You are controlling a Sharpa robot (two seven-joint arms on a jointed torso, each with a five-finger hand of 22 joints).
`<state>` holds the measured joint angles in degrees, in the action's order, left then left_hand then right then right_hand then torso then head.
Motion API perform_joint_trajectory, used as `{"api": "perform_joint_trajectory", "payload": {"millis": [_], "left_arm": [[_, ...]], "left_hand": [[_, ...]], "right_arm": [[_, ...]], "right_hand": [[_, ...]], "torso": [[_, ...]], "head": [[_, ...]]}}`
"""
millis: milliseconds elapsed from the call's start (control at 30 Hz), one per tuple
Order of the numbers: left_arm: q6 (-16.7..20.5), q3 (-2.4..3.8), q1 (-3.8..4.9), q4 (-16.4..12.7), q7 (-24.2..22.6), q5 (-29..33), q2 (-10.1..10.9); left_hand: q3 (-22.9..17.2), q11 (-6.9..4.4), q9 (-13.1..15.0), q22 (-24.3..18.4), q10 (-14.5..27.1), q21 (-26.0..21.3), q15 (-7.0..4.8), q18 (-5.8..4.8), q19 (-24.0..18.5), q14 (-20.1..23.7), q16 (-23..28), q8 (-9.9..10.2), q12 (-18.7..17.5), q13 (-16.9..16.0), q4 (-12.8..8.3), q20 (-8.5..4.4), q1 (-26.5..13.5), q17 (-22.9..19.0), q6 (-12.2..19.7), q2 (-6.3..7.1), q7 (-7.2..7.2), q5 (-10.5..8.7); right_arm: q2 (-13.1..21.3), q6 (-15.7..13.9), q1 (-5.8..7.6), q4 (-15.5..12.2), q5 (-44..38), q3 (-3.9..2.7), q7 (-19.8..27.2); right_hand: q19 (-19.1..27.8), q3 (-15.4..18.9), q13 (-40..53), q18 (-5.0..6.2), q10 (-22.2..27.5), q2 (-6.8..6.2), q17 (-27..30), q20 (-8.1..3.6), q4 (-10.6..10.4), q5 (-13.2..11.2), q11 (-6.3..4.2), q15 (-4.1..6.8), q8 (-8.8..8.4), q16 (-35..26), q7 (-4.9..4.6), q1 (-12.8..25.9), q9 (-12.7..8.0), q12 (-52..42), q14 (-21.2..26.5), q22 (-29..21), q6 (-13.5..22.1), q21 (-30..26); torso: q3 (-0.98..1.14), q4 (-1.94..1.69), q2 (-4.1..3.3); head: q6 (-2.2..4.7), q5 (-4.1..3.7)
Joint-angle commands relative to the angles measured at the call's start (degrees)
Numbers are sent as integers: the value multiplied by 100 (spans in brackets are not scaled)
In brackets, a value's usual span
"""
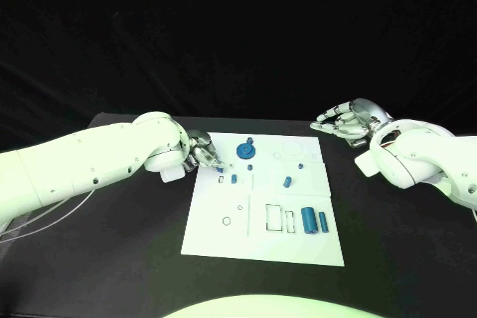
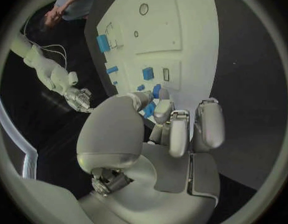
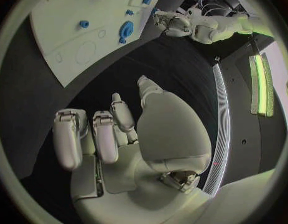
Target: Assemble the parts on the task board
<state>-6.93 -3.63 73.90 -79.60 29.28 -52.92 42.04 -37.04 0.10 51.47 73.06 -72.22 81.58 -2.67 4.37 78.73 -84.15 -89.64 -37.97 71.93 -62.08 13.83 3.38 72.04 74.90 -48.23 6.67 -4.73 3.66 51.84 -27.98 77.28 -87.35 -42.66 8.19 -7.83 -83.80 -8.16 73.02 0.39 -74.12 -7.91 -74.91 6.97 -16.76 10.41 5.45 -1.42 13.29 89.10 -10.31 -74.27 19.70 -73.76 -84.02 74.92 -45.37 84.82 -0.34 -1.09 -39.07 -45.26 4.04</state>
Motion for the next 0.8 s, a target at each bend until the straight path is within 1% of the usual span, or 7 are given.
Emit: {"api": "perform_joint_trajectory", "payload": {"millis": [33,133,200,300,467,600,800], "left_arm": [[272,-1,-76,-124,-92,-288,33],[288,-3,-124,-166,-92,-353,39],[299,-4,-155,-192,-93,-420,43],[309,-6,-183,-224,-97,-505,50],[308,-10,-205,-250,-105,-604,57],[292,-15,-211,-259,-108,-634,57],[259,-25,-217,-268,-103,-650,66]], "left_hand": [[-732,4,18,5,-53,39,-35,-49,29,-584,-34,-25,30,-9,-695,5,-65,1506,-6,-11,52,29],[-745,3,19,6,-57,40,-36,-49,30,-584,-34,-27,32,-11,-701,4,-73,1507,-7,-7,53,29],[-761,1,22,6,-61,40,-37,-49,31,-585,-36,-30,34,-12,-709,3,-81,1510,-9,-5,54,29],[-774,0,23,8,-62,41,-38,-49,32,-585,-36,-32,32,-9,-717,2,-86,1510,-10,-2,56,29],[-795,-2,26,19,-68,46,-40,-52,40,-585,-36,-36,36,-13,-731,1,-97,1510,-13,6,57,30],[-824,-4,29,24,-82,49,-42,-53,44,-585,-36,-41,45,-27,-753,-1,-109,1510,-16,20,60,31],[-865,-7,33,28,-85,51,-44,-54,47,-585,-36,-46,42,-22,-780,-3,-125,1510,-21,33,62,32]], "right_arm": [[3,59,-14,2,-21,0,60],[4,60,-21,2,-21,0,62],[5,61,-25,1,-20,0,64],[8,60,-28,1,-20,0,65],[11,62,-32,3,-19,0,66],[11,63,-34,4,-17,0,68],[9,65,-37,8,-10,0,72]], "right_hand": [[-384,18,-8,108,-24,-5,-1284,-36,16,28,-1,51,25,-35,-6,57,-5,-25,-537,1082,39,-31],[-384,18,-8,108,-24,-5,-1284,-36,16,28,-1,51,25,-35,-6,57,-5,-25,-537,1082,39,-31],[-384,18,-8,108,-24,-5,-1284,-36,16,28,-1,51,25,-35,-6,57,-5,-25,-537,1082,39,-31],[-384,18,-8,108,-24,-5,-1284,-36,16,28,-1,51,25,-35,-6,57,-5,-25,-537,1082,39,-31],[-384,18,-8,108,-24,-5,-1284,-36,16,28,-1,51,25,-35,-6,57,-5,-25,-537,1082,39,-31],[-384,18,-8,108,-24,-5,-1284,-36,16,28,-1,51,25,-35,-6,57,-5,-25,-537,1082,39,-31],[-381,18,-14,110,-18,-3,-1277,-36,16,44,-1,52,33,-39,-5,70,-7,-21,-535,1077,40,-38]], "torso": [[-11,4,-1],[-14,3,-2],[-4,11,-7],[-2,15,-14],[-4,13,-11],[-1,11,-10],[0,19,-12]], "head": [[-15,20],[-23,27],[-25,39],[-30,43],[-34,51],[-53,59],[-64,82]]}}
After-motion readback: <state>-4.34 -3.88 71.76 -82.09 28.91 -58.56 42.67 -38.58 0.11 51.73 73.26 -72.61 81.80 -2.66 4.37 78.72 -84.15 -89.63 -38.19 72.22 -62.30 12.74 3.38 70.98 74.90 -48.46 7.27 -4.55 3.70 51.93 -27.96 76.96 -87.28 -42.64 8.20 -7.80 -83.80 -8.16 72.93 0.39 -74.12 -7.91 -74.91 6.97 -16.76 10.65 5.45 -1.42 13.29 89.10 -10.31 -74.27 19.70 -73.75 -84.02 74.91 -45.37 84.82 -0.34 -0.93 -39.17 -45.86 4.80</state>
